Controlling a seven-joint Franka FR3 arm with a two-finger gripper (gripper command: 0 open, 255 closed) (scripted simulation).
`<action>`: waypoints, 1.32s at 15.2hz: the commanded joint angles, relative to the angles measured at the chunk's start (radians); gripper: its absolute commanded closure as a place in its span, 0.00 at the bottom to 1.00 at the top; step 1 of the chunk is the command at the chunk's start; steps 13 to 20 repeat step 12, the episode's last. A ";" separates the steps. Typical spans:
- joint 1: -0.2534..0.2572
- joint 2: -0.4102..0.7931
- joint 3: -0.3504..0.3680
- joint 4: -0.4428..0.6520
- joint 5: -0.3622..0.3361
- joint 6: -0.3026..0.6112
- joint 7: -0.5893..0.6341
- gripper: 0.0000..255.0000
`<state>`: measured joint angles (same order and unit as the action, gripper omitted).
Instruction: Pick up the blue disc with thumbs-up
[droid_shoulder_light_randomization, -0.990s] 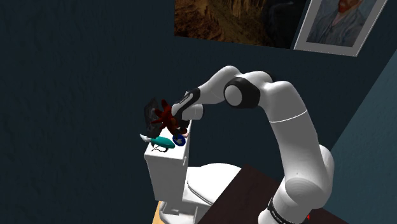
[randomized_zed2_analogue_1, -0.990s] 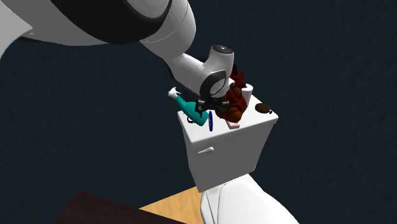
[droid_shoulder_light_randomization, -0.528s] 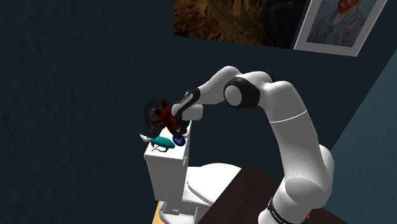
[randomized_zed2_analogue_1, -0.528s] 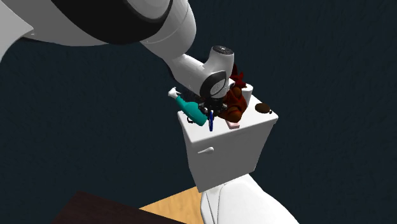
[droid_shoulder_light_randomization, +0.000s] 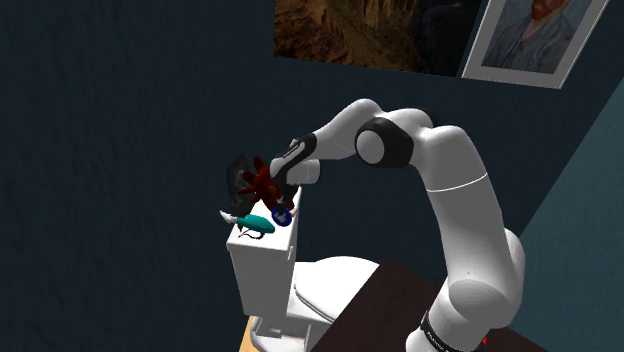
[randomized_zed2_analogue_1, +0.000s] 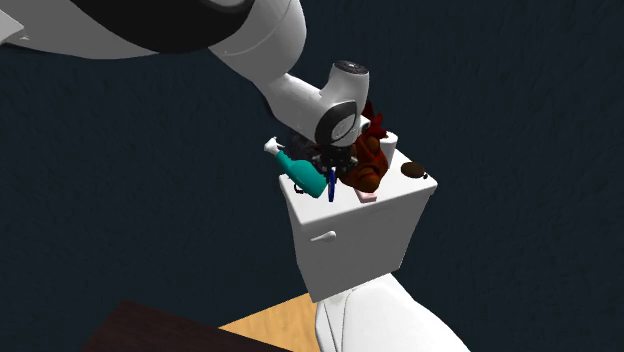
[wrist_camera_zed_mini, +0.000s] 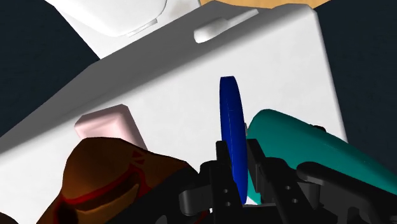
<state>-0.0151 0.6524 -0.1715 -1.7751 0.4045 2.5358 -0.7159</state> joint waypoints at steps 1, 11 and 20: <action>0.004 -0.021 -0.006 -0.004 -0.007 -0.016 0.007 1.00; 0.022 -0.104 -0.033 -0.007 -0.042 -0.096 0.040 1.00; 0.022 -0.104 -0.033 -0.006 -0.042 -0.096 0.040 1.00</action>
